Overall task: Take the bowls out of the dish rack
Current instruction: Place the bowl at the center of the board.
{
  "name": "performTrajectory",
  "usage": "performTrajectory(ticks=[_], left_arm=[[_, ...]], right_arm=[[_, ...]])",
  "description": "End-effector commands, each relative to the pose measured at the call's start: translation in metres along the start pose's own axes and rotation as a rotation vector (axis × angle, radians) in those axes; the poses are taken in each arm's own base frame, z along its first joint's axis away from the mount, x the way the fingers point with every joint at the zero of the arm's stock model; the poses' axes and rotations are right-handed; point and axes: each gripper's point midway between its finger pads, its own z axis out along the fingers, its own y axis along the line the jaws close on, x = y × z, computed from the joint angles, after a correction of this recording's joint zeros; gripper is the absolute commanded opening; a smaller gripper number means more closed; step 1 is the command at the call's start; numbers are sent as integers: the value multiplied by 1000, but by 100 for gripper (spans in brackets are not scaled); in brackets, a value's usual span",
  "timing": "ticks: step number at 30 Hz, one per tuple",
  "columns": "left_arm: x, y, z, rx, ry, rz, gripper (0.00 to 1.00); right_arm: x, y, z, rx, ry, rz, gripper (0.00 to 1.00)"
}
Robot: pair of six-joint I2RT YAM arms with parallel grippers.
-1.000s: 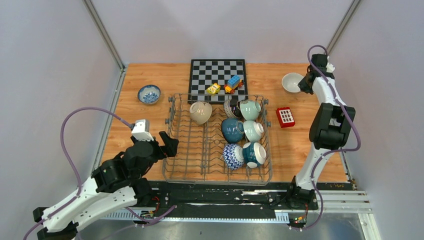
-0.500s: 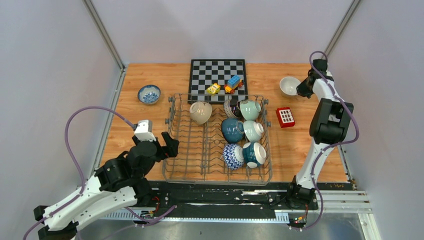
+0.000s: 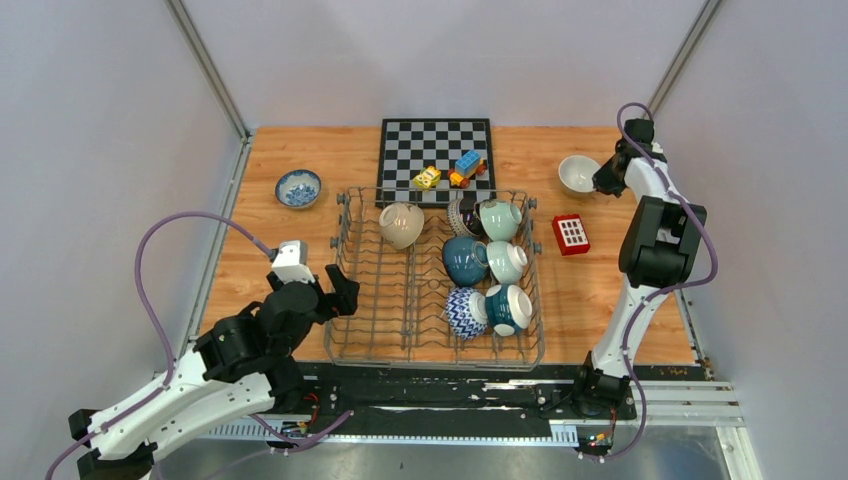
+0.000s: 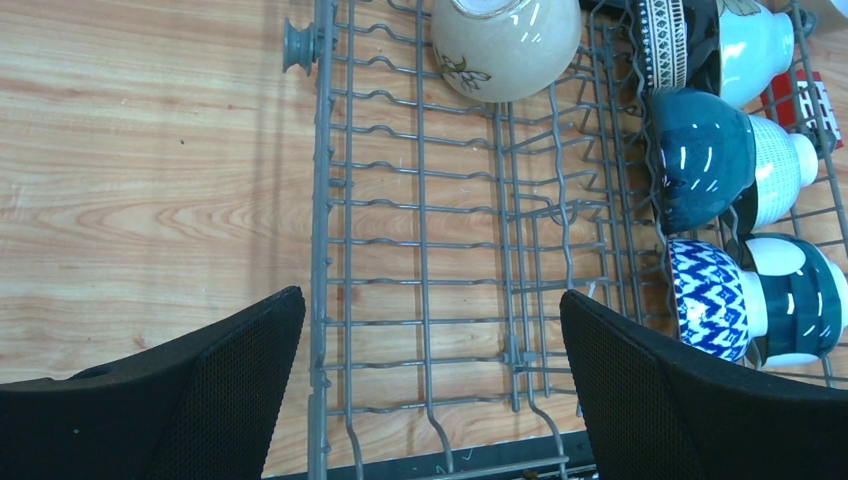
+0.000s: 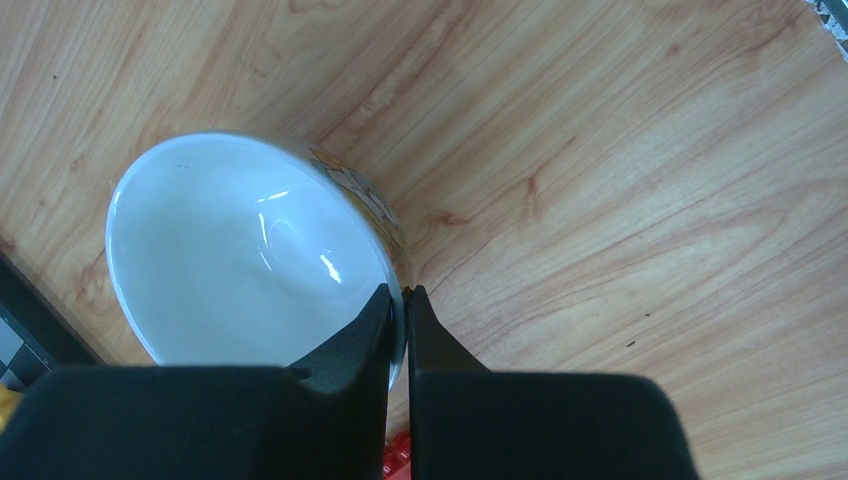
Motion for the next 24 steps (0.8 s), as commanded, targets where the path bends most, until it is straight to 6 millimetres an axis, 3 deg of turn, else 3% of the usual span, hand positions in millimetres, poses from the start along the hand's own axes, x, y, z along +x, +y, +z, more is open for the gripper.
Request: performTrajectory(ticks=[1,8,16,20,24], left_arm=[[1,2,3,-17,-8,-19,100],[6,3,5,-22,1,-28,100],[4,1,3,-11,1,-30,99],[-2,-2,0,1,-7,-28,100],[-12,-5,-4,12,-25,-18,99]], right_arm=[[-8,-2,6,-23,-20,3,7],[3,-10,10,-11,10,-19,11],[-6,-10,-4,-17,-19,-38,47],[-32,4,-33,-58,-93,-56,60],[-64,34,-92,-152,-211,-38,68]])
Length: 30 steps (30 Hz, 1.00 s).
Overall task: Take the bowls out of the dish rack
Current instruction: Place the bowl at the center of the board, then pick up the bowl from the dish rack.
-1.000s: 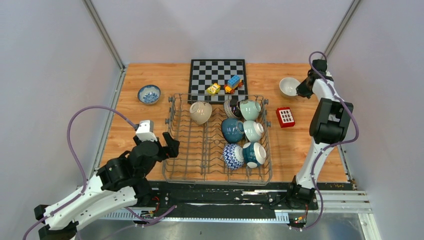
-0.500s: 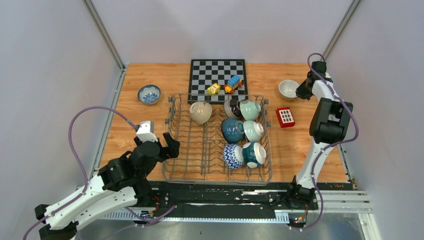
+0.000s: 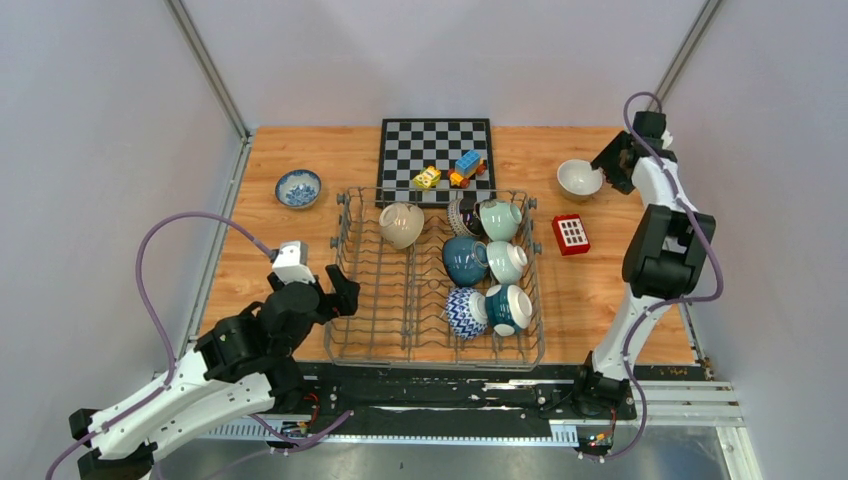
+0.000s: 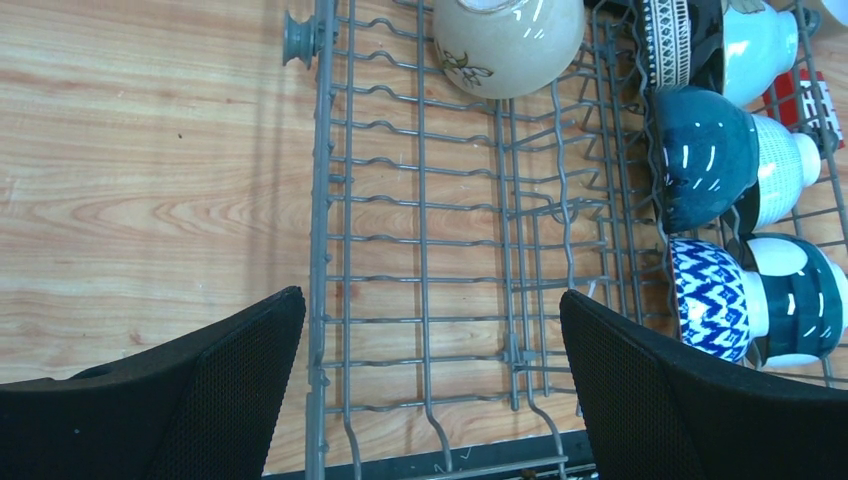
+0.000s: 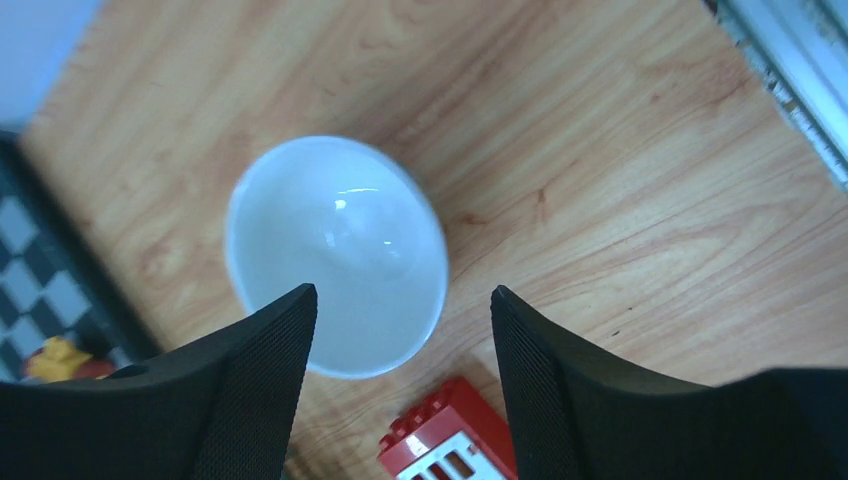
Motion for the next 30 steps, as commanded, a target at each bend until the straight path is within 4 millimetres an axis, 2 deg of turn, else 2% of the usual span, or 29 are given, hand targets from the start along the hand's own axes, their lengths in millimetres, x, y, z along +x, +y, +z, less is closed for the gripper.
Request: performTrajectory(ticks=[1,3,6,8,10,13,15,18,20,21,23,26,30], left_arm=[[-20,-8,-7,24,-39,-3,100],[-25,-9,-8,20,-47,3,100],[-34,-8,-10,-2,-62,36,100],[-42,-8,-12,-21,-72,55,100],[-49,-9,-14,-28,-82,75,100],[-60,-11,-16,-29,-100,102,100],[-64,-11,-17,-36,-112,114,100],[-67,-13,-14,-41,-123,139,100],[-67,-19,-10,-30,-120,152,100],[-66,-23,-8,-20,-115,159,100],[-66,-32,-5,0,-103,159,100],[-63,-48,-1,41,-72,161,100],[-58,-66,6,88,-42,160,100]], right_arm=[[-61,38,-84,-115,-198,22,69],[-64,56,-112,-122,-261,32,73],[-56,88,-162,-125,-355,-70,84],[-38,118,-200,-135,-425,-217,91],[-20,147,-247,-163,-513,-378,93],[9,174,-301,-245,-605,-511,97],[35,188,-331,-392,-588,-515,99],[81,204,-376,-762,-527,-465,99],[104,208,-401,-998,-524,-390,99],[121,206,-405,-1075,-474,-369,99],[144,207,-405,-1124,-350,-385,99],[184,203,-387,-1082,-142,-464,99],[218,186,-358,-963,-91,-573,99]])
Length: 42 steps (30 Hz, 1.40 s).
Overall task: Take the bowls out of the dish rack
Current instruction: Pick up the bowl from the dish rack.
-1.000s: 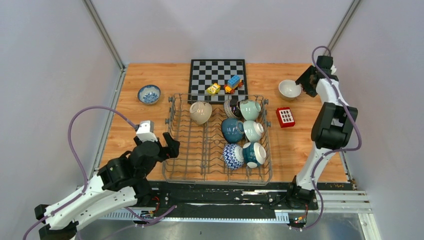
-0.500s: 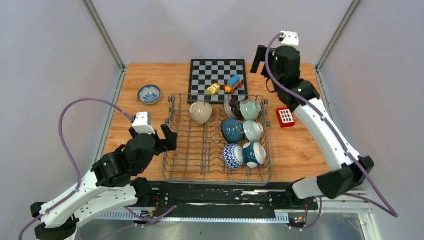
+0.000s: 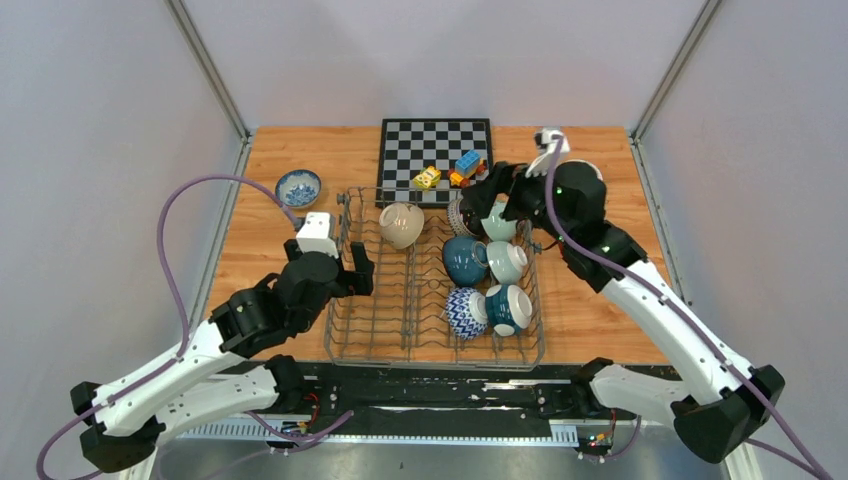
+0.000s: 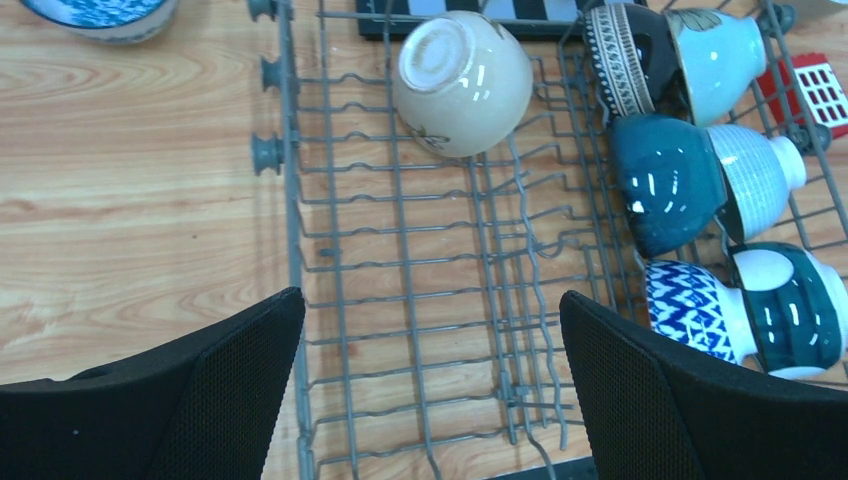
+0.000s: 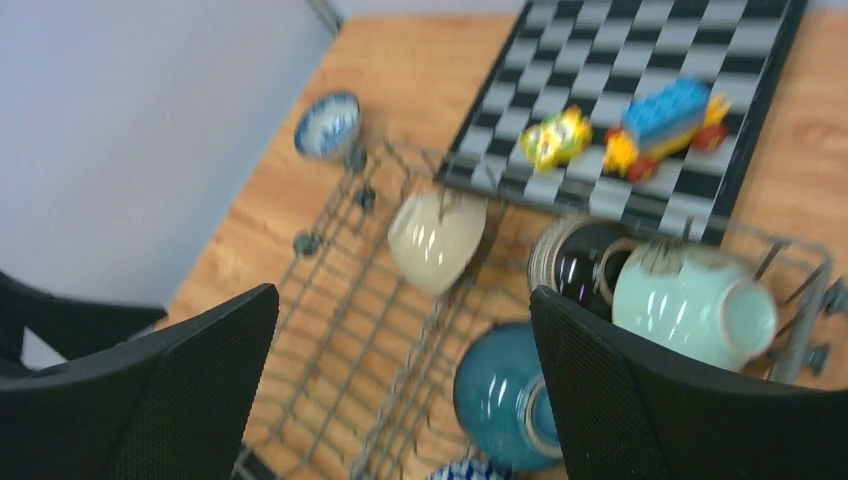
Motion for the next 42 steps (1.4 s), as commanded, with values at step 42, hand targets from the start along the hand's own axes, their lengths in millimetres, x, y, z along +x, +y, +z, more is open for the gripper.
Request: performTrajectory(ticks=[42], left_arm=[[8,-4,181,10,225,-255,73]], right_arm=[[170,-1,135,-81,455,396,82]])
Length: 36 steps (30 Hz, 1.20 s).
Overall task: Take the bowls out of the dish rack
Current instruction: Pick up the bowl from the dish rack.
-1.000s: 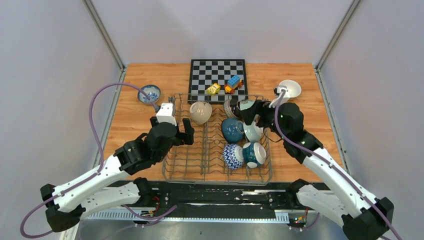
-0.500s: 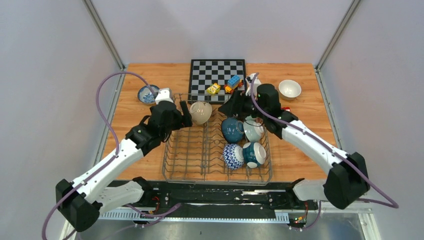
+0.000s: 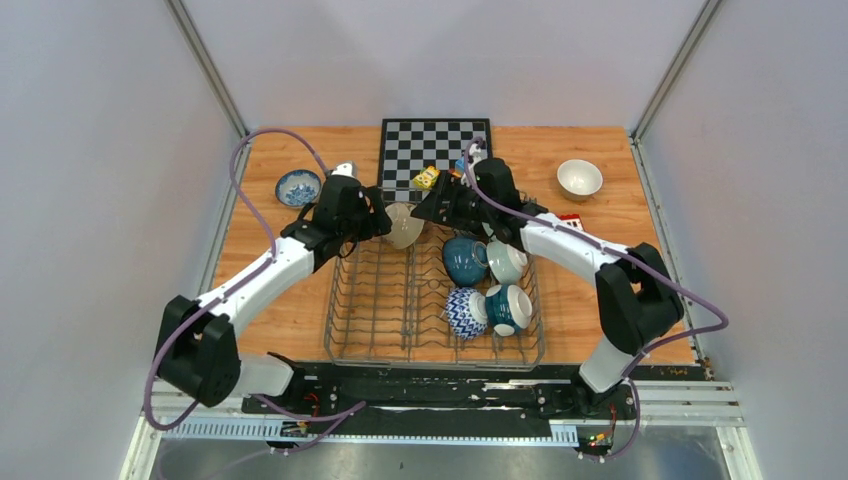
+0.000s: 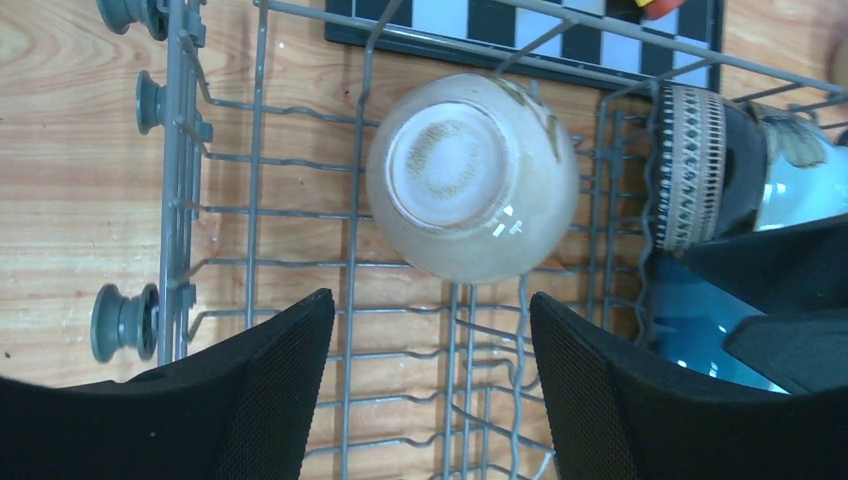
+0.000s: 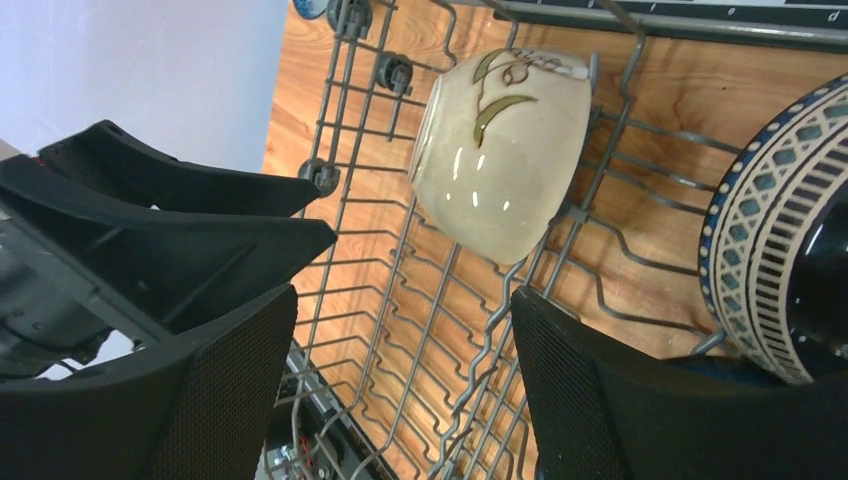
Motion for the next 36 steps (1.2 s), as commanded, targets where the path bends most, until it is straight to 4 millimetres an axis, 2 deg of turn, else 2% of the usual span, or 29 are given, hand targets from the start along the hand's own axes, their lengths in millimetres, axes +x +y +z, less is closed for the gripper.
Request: performTrajectory(ticks=[1,11,20,27,36], left_arm=[[-6,1,23,25,11,-30,72],[6,29,52,-30,55,-65,68],[2,32,61,-32,49,-91,67],[11,34,69,-40,82,-93,65],[18,37,74,-45,107,-85,60]], right_arm=[[-11,1,13,22,-22,10,82],[-12,-22,36,93,-9,34,83],[-7,-34,48,123,9,56,83],[-3,-37,56,115,35,82,83],[3,-36,60,92,59,99,76]])
